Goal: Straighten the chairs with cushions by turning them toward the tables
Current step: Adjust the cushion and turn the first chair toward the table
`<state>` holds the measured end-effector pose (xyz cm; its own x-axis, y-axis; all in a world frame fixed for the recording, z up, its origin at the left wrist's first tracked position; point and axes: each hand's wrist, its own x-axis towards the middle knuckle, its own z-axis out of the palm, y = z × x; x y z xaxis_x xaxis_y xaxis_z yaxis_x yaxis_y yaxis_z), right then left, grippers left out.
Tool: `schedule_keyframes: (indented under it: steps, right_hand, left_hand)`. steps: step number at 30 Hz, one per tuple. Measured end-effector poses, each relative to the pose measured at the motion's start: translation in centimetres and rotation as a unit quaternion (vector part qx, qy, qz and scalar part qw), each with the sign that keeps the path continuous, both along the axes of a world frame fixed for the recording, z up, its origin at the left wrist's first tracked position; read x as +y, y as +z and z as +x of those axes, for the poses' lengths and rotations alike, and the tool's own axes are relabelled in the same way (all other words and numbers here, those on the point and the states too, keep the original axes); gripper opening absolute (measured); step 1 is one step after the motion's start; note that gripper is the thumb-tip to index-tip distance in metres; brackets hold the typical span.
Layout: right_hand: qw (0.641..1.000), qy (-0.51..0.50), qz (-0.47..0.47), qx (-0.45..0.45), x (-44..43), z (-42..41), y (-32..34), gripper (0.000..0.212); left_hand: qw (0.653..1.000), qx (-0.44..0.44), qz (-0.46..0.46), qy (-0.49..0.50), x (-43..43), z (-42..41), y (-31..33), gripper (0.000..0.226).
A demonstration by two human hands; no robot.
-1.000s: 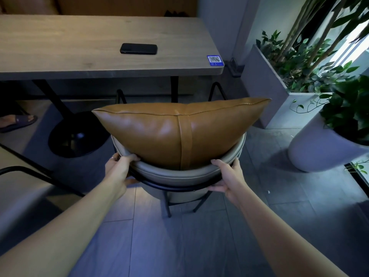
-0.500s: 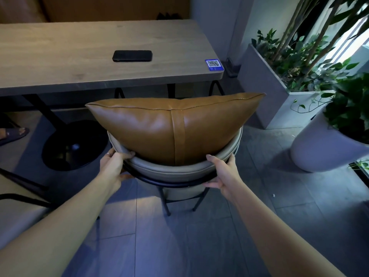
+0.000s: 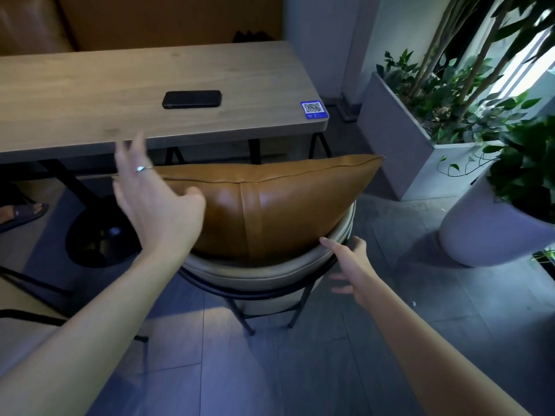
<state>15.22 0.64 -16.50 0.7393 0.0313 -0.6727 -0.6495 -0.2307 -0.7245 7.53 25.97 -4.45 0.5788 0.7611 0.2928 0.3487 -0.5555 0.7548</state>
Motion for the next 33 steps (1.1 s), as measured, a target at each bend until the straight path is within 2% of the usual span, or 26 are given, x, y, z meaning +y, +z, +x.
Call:
schedule_keyframes:
  steps: [3,6,9,11,14,19,25,29,33]
  right_hand:
    - [0.999,0.025,0.013,0.018,-1.0,1.5,0.6,0.105]
    - [0.997,0.041,0.049,0.039,-1.6,2.5,0.7,0.107]
    - [0.992,0.019,0.101,0.078,-1.8,3.2,0.0,0.11]
    - [0.985,-0.002,0.136,0.105,-1.6,3.4,-0.4,0.112]
    - [0.984,-0.016,0.149,0.093,-1.0,3.3,-0.6,0.119]
    - [0.988,-0.021,0.145,0.052,-0.6,2.9,-1.2,0.102]
    - [0.986,-0.024,0.161,0.032,0.3,1.9,-2.0,0.117]
    - [0.985,-0.008,0.167,0.049,0.7,1.4,-2.1,0.128]
    - [0.985,0.019,0.154,0.075,-0.2,2.3,-0.9,0.117]
  left_hand:
    - [0.987,0.041,0.067,-0.141,-4.6,2.7,1.3,0.09]
    - [0.939,0.168,0.147,-0.26,-9.5,6.4,0.9,0.093]
    - [0.897,0.266,0.205,-0.288,-12.5,9.4,-0.8,0.107]
    - [0.885,0.296,0.238,-0.27,-13.3,10.5,-1.7,0.111]
    - [0.882,0.295,0.271,-0.248,-13.3,11.0,-2.5,0.108]
    - [0.884,0.271,0.306,-0.225,-12.7,11.0,-3.4,0.099]
    - [0.89,0.26,0.313,-0.206,-12.1,10.7,-3.5,0.095]
    - [0.891,0.26,0.312,-0.205,-11.8,10.1,-3.4,0.094]
    - [0.889,0.257,0.316,-0.21,-12.0,9.6,-3.5,0.094]
